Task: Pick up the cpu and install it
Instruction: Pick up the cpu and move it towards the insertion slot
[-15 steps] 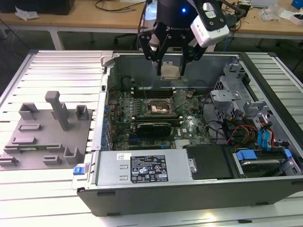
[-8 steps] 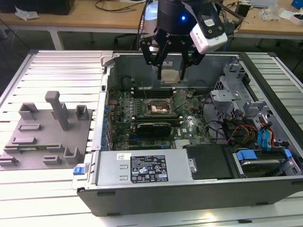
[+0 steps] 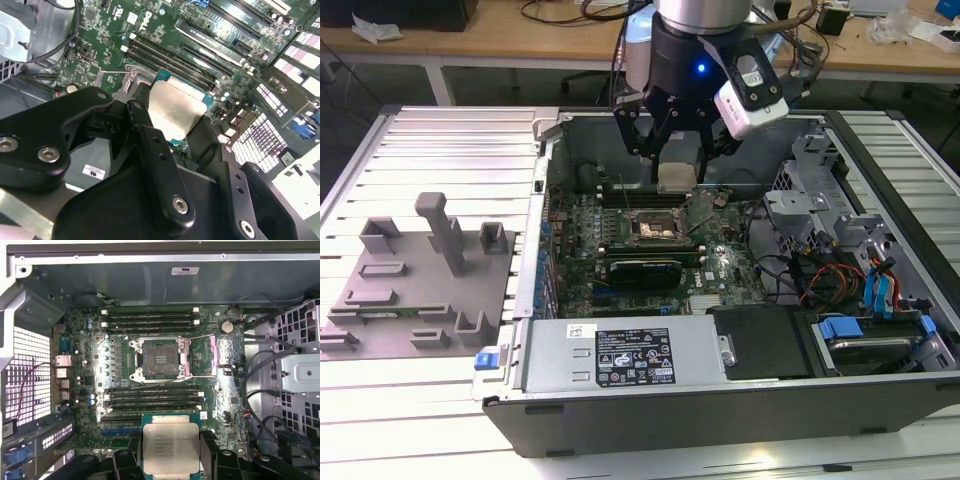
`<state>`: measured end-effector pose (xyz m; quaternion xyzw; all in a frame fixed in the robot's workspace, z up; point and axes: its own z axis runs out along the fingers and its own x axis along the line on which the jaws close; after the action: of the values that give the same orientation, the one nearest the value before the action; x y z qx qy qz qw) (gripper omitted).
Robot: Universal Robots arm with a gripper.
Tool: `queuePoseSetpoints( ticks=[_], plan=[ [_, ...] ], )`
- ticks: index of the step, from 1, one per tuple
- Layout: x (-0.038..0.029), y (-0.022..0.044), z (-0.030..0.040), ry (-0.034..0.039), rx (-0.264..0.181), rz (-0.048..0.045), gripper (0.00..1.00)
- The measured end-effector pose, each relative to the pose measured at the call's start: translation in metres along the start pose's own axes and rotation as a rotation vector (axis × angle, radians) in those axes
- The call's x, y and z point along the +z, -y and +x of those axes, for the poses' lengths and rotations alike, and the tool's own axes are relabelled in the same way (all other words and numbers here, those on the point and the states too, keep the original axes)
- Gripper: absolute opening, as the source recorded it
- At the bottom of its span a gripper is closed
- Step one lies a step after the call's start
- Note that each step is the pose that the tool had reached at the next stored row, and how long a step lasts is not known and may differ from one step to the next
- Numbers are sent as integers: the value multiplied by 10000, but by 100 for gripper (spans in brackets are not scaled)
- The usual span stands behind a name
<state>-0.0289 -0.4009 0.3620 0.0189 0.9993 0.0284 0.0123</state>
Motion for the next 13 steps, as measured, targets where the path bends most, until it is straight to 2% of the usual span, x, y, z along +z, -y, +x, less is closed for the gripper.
queuePoseSetpoints(
  ticks=[13],
  plan=[
    [232,-143,11,-9,-126,-41,55]
  ],
)
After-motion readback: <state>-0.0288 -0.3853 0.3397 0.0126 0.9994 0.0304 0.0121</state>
